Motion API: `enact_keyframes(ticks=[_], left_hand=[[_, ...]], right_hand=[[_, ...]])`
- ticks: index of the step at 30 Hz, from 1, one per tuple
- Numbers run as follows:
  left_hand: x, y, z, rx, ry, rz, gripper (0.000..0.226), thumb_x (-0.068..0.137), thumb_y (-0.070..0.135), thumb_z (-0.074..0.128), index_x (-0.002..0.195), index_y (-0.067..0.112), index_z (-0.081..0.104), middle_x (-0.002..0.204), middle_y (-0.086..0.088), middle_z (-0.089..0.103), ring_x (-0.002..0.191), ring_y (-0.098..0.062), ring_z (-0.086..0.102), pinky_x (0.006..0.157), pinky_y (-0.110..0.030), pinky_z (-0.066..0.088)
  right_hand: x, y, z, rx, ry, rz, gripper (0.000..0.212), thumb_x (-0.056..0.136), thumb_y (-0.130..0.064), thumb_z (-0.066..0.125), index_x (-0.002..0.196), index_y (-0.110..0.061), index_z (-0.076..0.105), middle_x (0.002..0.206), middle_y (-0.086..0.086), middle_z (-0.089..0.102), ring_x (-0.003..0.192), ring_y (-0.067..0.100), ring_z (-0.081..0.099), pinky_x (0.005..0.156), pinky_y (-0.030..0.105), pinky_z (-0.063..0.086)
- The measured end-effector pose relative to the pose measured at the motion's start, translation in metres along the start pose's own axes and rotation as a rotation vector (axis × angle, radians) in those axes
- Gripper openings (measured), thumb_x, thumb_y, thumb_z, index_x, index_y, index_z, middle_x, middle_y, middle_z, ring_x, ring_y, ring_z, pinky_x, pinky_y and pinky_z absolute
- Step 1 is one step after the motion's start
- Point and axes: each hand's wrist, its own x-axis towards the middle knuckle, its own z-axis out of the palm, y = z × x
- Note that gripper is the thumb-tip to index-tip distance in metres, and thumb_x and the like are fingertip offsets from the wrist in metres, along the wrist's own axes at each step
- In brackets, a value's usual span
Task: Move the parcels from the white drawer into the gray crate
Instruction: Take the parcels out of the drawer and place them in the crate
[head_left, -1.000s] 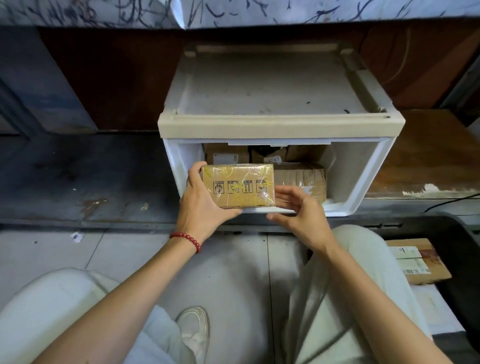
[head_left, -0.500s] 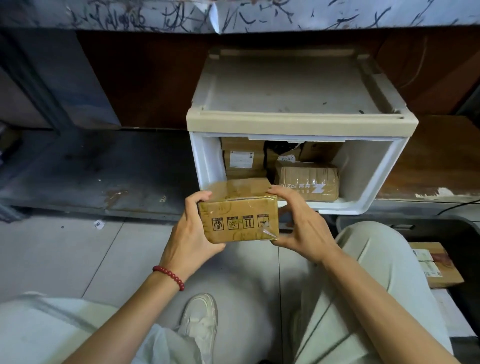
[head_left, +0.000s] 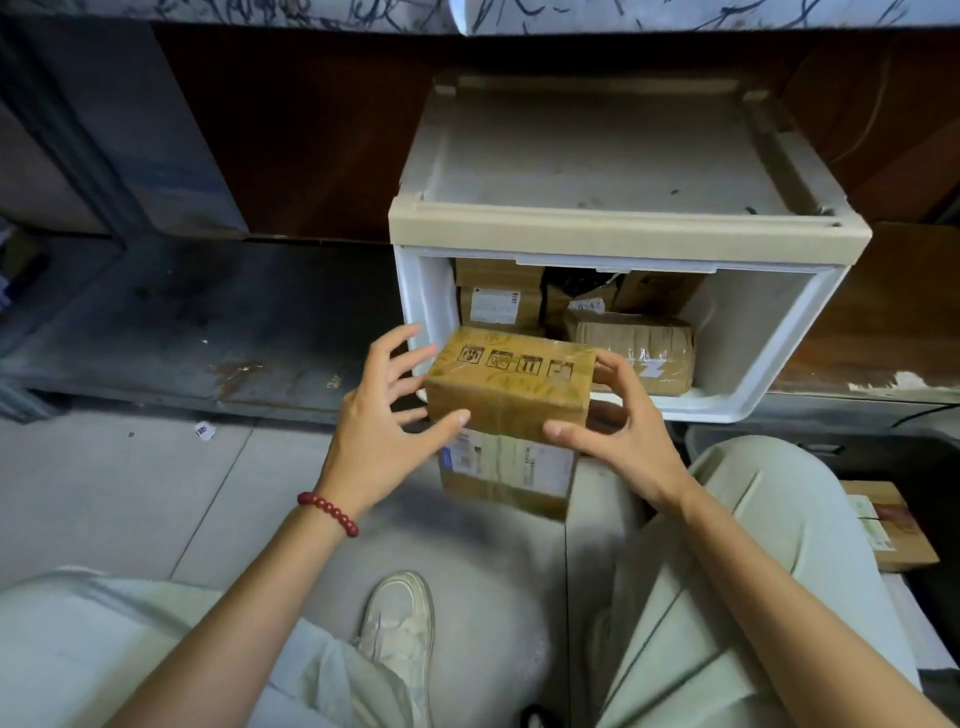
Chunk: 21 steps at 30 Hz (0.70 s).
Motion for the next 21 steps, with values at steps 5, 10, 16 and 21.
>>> enact_keyframes(ticks=[5, 10, 16, 21], left_hand=[[0.003, -0.005, 0.015, 0.152, -0.158, -0.051, 0.086, 0.071, 0.032, 0.082, 0.139, 0.039, 0.030, 0.140, 0.015, 0.044, 0.121, -0.003, 0.048, 0.098, -0.029, 0.049], [-0.002, -0.008, 0.026, 0.186, -0.268, -0.085, 0.095, 0.070, 0.041, 0.081, 0.144, 0.040, 0.022, 0.140, 0.019, 0.041, 0.114, 0.001, 0.050, 0.097, -0.032, 0.050], [-0.006, -0.016, 0.027, 0.282, -0.242, -0.120, 0.094, 0.066, 0.065, 0.070, 0.143, 0.042, 0.021, 0.144, 0.020, 0.038, 0.119, -0.005, 0.051, 0.097, -0.033, 0.047], [-0.005, -0.019, 0.025, 0.253, -0.220, -0.166, 0.105, 0.058, 0.067, 0.073, 0.144, 0.043, 0.017, 0.149, 0.014, 0.032, 0.126, -0.010, 0.046, 0.101, -0.036, 0.045]], right_hand=[[0.003, 0.006, 0.000, 0.088, 0.138, 0.257, 0.071, 0.068, -0.061, 0.072, 0.129, -0.032, 0.047, 0.114, -0.008, 0.061, 0.097, 0.006, 0.064, 0.076, 0.019, 0.048], [0.008, 0.011, -0.002, 0.257, 0.264, 0.431, 0.066, 0.079, -0.060, 0.061, 0.133, -0.027, 0.043, 0.105, 0.002, 0.068, 0.090, 0.014, 0.068, 0.068, 0.025, 0.048], [0.016, 0.016, -0.006, 0.460, 0.390, 0.600, 0.058, 0.081, -0.064, 0.055, 0.128, -0.030, 0.044, 0.111, 0.004, 0.068, 0.099, 0.027, 0.066, 0.067, 0.039, 0.055], [0.017, 0.015, -0.008, 0.580, 0.380, 0.650, 0.060, 0.079, -0.065, 0.053, 0.127, -0.029, 0.050, 0.117, 0.005, 0.066, 0.103, 0.026, 0.064, 0.056, 0.038, 0.056]])
